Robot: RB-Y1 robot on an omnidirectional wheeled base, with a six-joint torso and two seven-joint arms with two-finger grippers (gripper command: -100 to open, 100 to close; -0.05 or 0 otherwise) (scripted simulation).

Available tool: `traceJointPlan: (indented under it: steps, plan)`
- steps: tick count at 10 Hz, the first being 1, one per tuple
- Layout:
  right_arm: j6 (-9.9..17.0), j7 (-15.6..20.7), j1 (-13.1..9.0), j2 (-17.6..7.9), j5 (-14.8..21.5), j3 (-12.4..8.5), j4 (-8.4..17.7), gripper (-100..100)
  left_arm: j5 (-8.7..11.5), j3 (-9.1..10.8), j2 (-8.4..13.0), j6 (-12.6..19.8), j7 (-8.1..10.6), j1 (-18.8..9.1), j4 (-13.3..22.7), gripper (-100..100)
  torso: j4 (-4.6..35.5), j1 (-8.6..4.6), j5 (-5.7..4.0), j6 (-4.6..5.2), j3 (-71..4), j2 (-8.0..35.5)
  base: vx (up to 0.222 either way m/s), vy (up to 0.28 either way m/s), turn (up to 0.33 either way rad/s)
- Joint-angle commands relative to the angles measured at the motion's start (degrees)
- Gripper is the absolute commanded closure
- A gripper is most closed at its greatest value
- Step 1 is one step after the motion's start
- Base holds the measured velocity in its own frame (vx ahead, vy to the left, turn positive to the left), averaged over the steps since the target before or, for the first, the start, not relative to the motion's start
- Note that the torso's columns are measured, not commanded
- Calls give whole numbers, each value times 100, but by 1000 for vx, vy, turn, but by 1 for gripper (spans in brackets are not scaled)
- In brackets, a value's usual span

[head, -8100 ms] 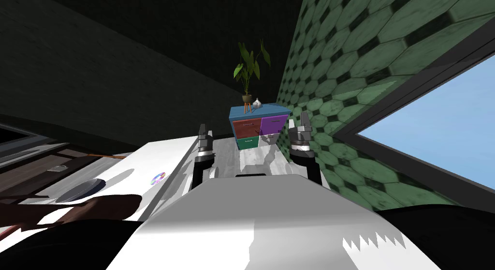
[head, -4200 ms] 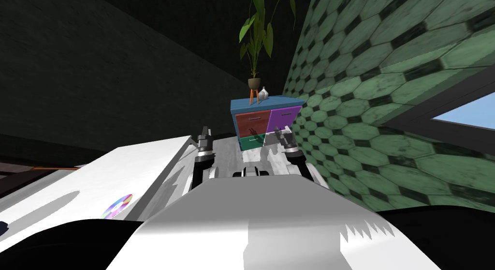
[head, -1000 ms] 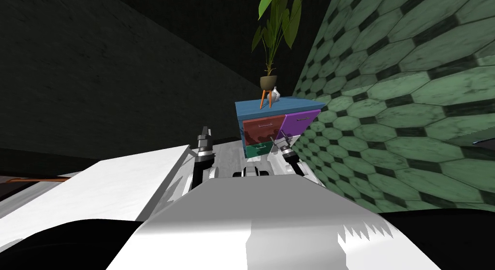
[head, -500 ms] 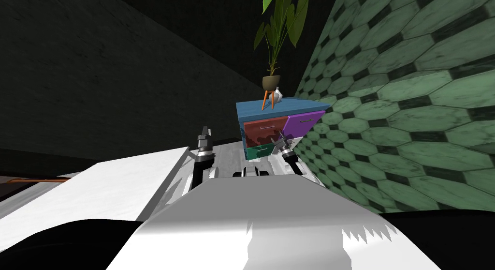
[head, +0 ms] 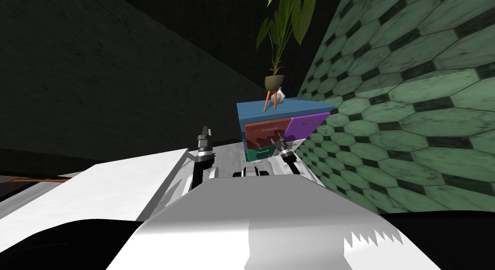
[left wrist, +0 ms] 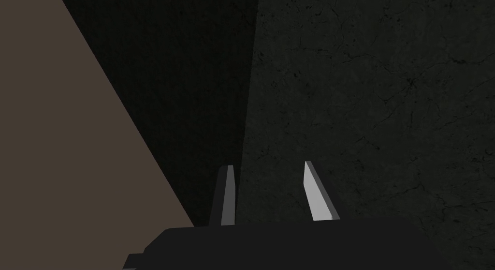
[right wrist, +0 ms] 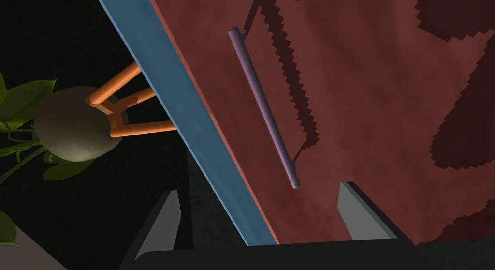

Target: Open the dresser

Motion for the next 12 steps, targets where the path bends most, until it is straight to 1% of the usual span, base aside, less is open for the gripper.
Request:
traceJointPlan:
  steps: [1, 3, 5, 8, 9, 10, 11, 12]
  plan:
    - [-16, 406, -43, 147, 124, -33, 125, -100, 0, 0, 0, 0, 0, 0, 0, 0, 1, -2, 0, 1, 3, 7, 68, 12, 21]
    - [-35, 731, -101, 417, 246, -70, 265, -100, 0, 0, 0, 0, 0, 0, 0, 0, 3, 4, 1, 0, 7, 11, 83, 13, 30]
    - [-50, 968, -143, 778, 332, -98, 364, -100, 0, 0, 0, 0, 0, 0, 0, 0, 3, -2, -1, 1, 6, 10, 78, -1, 22]
    - [-59, 1121, -172, 1295, 390, -117, 431, -100, 0, 0, 0, 0, 0, -1, 0, 0, 5, 4, 1, 1, 12, 20, 41, 8, 12]
    - [-58, 1103, -162, 1198, 385, -108, 415, -100, 0, 0, 0, 0, 0, -1, 0, 0, 5, 0, 0, 1, 12, 20, 10, 2, 2]
    - [-7, 960, -280, 1010, 302, -316, 481, -100, 0, 0, 0, 0, 0, -1, 0, 0, 5, -4, -1, 1, 12, 20, 8, 51, 134]
    - [9, 910, -320, 942, 273, -386, 505, -100, 0, -1, -1, 0, 0, -2, 0, 0, 4, 10, 2, -1, 9, 15, -15, 93, 159]
    - [41, 810, -400, 805, 216, -527, 551, -100, 0, -1, -1, 0, 0, -2, 0, 0, 4, 21, 6, -1, 10, 17, -13, 103, 151]
